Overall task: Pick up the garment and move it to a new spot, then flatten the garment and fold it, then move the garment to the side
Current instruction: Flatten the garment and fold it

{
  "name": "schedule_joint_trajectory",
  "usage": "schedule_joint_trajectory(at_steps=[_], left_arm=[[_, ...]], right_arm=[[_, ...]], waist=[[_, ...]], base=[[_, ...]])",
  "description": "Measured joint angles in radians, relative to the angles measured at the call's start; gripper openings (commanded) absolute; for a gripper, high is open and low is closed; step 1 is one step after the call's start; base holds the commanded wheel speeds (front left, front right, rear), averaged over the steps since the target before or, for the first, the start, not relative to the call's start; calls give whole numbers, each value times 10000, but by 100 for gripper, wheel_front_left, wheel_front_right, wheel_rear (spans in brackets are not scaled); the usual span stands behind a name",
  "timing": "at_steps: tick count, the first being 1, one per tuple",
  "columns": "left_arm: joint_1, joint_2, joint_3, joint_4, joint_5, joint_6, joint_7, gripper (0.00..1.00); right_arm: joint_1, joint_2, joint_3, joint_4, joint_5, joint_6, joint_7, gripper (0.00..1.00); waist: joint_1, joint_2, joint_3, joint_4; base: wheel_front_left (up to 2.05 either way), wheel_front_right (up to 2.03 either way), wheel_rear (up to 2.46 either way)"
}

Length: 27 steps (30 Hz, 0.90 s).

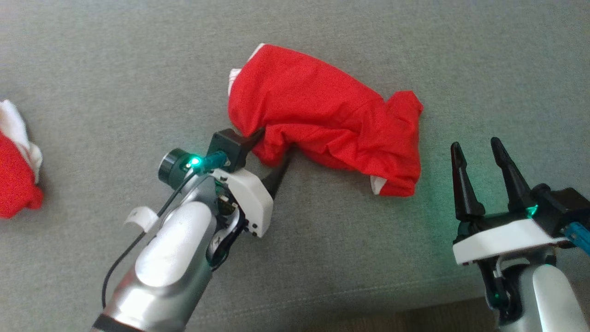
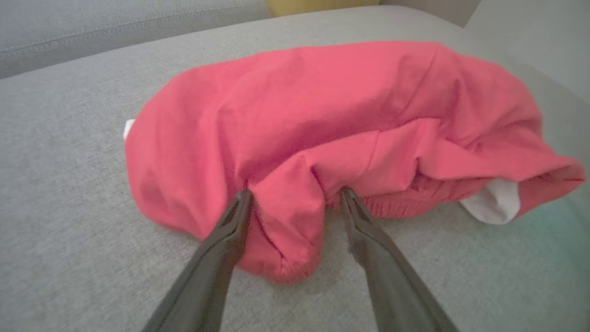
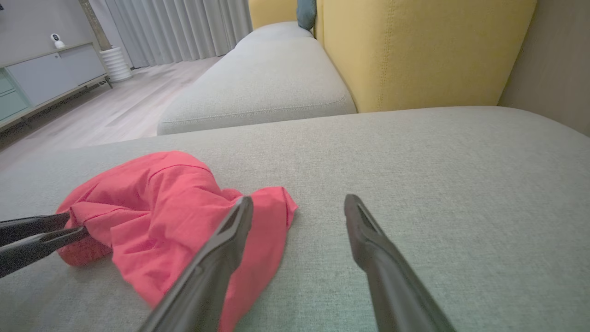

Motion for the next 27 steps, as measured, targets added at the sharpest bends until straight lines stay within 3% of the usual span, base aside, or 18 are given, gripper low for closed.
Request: schedule_joint_trajectory(at_steps=[1,2,8,13,20,27], left_arm=[[0,0,0,0,0,0,0,28],[-171,-15,-6,284,25,-6,-104,0],[-229,-31,-96,157,23,-96,-518,0],[-152,293,-313,-1532,52,-127,-545,0],[802,1306,-332,-4744,35,15,771,0],[1574,2065,-159,-7373,-307,441,2199,0]], right_arm=[[0,0,0,0,0,0,0,100],[-55,0,6,48,92,-2,-54,100],[-62,0,-56,169,92,-2,-127,100],[-53,0,-255,215,94,0,-127,100],[32,0,-428,209,94,0,-125,100],[38,0,-510,146,165,0,-77,100]], waist=[[0,0,0,0],[0,0,83,-105],[-2,0,43,-84],[-3,0,-215,205],[-3,0,-656,790],[-3,0,-901,1269]], base=[[0,0,0],[0,0,0],[0,0,0],[0,0,0],[0,0,0],[0,0,0]])
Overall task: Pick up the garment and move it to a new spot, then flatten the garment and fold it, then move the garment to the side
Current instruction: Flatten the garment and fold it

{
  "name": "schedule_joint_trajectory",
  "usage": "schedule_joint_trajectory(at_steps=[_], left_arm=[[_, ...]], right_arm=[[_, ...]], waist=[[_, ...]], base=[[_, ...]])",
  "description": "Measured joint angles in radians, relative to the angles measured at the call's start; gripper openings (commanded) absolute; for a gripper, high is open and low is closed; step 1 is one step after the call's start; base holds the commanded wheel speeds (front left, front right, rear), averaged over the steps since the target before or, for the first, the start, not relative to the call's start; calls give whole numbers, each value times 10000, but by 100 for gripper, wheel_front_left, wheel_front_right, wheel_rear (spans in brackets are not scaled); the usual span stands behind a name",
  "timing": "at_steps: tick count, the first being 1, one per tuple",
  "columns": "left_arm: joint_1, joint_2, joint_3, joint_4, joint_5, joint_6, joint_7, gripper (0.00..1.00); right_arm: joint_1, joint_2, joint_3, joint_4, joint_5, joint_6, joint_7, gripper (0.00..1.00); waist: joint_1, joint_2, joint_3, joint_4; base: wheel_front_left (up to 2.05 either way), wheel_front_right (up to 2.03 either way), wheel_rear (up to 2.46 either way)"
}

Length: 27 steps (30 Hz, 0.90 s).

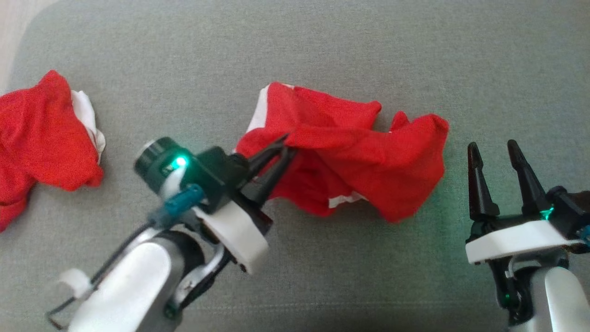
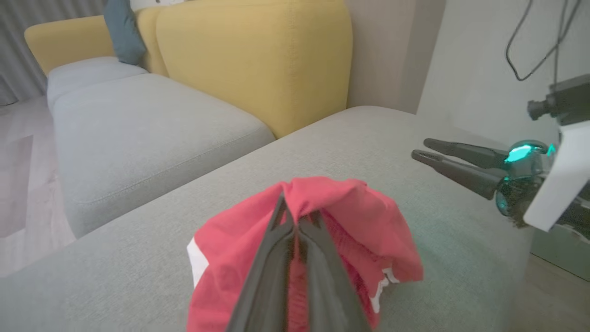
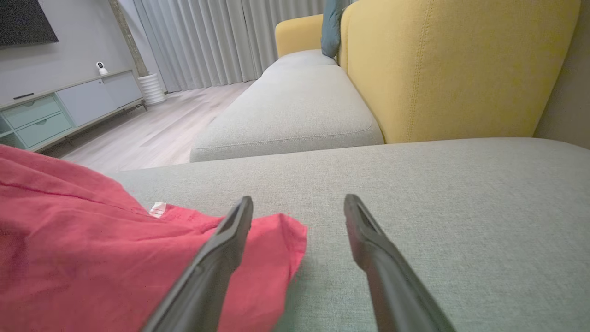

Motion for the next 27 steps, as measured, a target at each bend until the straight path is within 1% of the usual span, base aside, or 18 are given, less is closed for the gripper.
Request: schedule_joint_trajectory(at_steps=[3,5,7,10,14,17,21,22,23,24,26,27], left_arm=[[105,167,360,-259,-159,228,368,0],[117,234,606,-4,-322,374,485,0],[108,236,853,531,-445,464,487,0],[-1,161,1193,1770,-796,535,464,0],[-704,-138,1582,3613,-1229,510,-15,0],[-1524,-435,1873,5032,-1448,405,-500,0],[-2361,-775,2071,6673,-1553,136,-1212,0],[-2502,-884,2088,7043,-1620,46,-1333,23],[-2601,-966,2077,7377,-1620,-23,-1438,48],[-2601,-966,2077,7377,-1620,-23,-1438,100],[-2644,-1118,2067,7822,-1615,-82,-1893,100],[-2624,-1218,2040,8088,-1584,-77,-2364,100]], right_arm=[[-3,0,19,-48,2,0,13,100],[-10,0,107,-67,12,0,42,100],[-19,0,146,-75,17,0,42,100],[-44,0,167,-77,50,0,40,100],[-116,0,180,-73,88,-2,36,100],[-291,0,211,-63,113,0,-21,100],[-461,0,217,-54,117,0,-54,100],[-463,0,215,-54,117,0,-63,100],[-462,0,215,-46,117,0,-67,100],[-462,0,215,-46,117,0,-67,100],[-461,0,198,-23,115,0,-128,100],[-462,0,196,-15,111,0,-134,100]], waist=[[0,0,61,0],[0,0,130,-70],[0,0,217,-173],[0,0,386,-376],[0,0,678,-683],[1,0,915,-903],[2,0,1187,-1129],[2,0,1235,-1169],[2,0,1268,-1201],[2,0,1268,-1201],[2,0,1299,-1233],[1,0,1277,-1228]], base=[[0,0,0],[0,0,0],[0,0,0],[0,0,0],[0,0,0],[0,0,0],[0,0,0],[0,0,0],[0,0,0],[0,0,0],[0,0,0],[0,0,0]])
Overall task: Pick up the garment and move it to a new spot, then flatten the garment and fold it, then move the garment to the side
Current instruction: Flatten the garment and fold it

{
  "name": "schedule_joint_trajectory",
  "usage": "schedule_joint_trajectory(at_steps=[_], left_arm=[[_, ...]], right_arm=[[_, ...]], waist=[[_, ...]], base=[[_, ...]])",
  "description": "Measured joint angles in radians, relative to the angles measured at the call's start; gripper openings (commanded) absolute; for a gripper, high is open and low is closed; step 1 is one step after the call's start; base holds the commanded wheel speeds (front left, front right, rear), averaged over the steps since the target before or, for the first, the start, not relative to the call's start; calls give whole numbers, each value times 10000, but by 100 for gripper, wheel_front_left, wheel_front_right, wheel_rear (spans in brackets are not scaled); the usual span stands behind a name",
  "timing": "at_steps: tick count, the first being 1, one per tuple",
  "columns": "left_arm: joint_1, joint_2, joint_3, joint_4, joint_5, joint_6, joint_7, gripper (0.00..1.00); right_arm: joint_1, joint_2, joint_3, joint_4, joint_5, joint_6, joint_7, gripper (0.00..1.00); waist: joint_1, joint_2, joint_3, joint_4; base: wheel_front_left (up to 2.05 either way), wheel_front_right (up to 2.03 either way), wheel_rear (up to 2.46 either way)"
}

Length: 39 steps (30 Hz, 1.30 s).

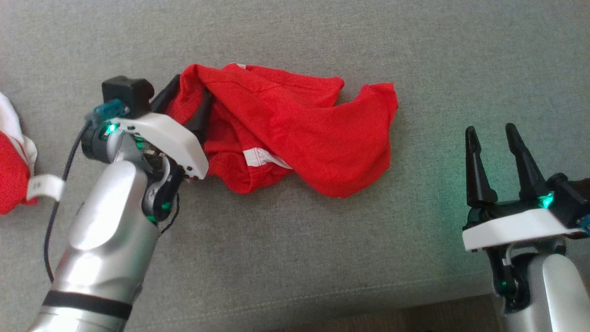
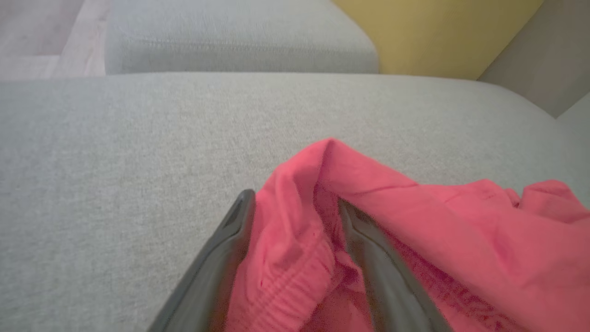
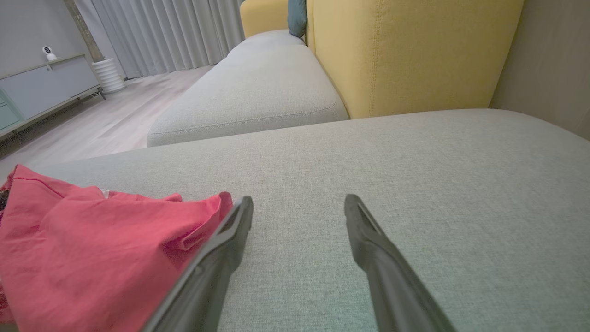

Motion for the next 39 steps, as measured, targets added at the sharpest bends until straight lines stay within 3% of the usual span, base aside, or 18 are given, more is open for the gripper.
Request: schedule_joint_trajectory(at_steps=[3,9,24,28,39], left_arm=[[111,-77,-13,19,194,151,-894,100],[1259,-54,104,-899,612,984,-2253,100],[4617,631,752,-4581,1601,2504,-2533,100],[5204,640,794,-5101,1758,2721,-2533,100],[5642,633,867,-5348,1839,2807,-2533,100]], right_arm=[[0,0,-36,0,-25,0,0,100],[1,0,-88,-21,-148,0,12,100],[458,0,-75,-240,-359,0,456,100],[672,0,17,-337,-395,0,596,100],[732,0,104,-543,-474,0,809,100]], waist=[[0,0,-87,37],[0,0,-425,202],[-1,0,-1511,796],[-1,1,-1736,869],[-1,0,-1899,939]], base=[[0,0,0],[0,0,0],[0,0,0],[0,0,0],[0,0,0]])
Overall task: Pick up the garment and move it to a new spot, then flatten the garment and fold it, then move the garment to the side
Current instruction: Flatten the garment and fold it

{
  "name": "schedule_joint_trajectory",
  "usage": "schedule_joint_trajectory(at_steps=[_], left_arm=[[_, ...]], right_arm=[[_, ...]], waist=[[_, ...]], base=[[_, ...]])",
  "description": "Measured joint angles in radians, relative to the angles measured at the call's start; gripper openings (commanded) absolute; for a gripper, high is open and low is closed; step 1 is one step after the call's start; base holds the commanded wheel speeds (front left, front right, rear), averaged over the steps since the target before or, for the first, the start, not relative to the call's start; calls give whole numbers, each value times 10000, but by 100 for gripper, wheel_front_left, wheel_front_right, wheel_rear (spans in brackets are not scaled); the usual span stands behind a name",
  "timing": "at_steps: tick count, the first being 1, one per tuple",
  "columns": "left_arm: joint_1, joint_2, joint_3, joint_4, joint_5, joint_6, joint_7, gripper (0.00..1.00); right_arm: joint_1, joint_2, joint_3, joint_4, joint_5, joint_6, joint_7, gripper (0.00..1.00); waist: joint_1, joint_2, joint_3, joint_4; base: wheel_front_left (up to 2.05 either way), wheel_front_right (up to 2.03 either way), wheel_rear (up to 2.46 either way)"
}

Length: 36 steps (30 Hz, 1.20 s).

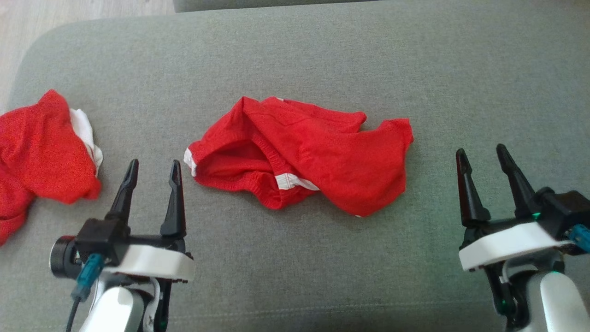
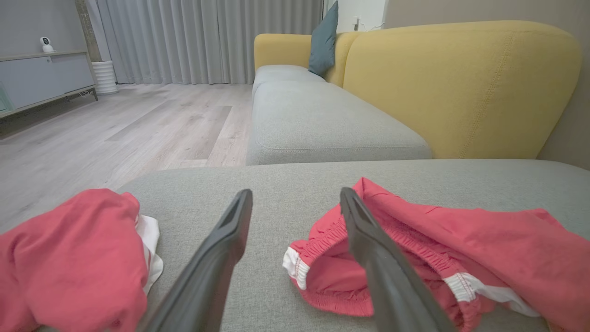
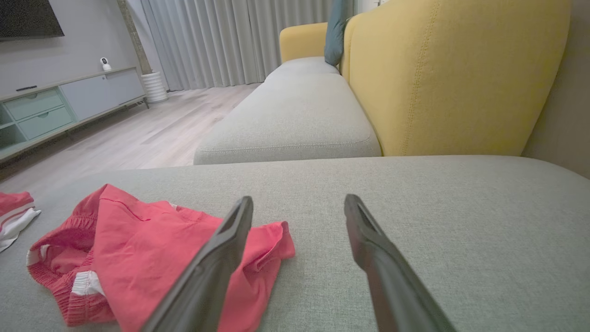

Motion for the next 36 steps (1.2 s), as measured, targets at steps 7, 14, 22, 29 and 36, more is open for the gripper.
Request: schedule_joint_trajectory(at_steps=[7,14,22,29,36], left_arm=[[-33,-27,2,2,4,-98,0,100],[-457,-171,-104,4,96,-337,0,100],[-931,-441,-88,31,268,-527,0,100],[-974,-633,46,125,359,-702,0,100],[-1057,-706,207,176,516,-802,0,100]], right_arm=[[4,0,219,-4,-196,0,316,100],[-103,-2,610,965,-270,0,600,100],[-1065,-6,800,2527,-224,0,495,100],[-1323,-8,909,3106,265,0,370,0],[-1248,-12,945,2336,585,0,63,0]], waist=[[0,0,164,115],[0,0,686,400],[1,0,1342,776],[2,0,1509,812],[0,0,1338,613]], base=[[0,0,0],[0,0,0],[0,0,0],[0,0,0],[0,0,0]])
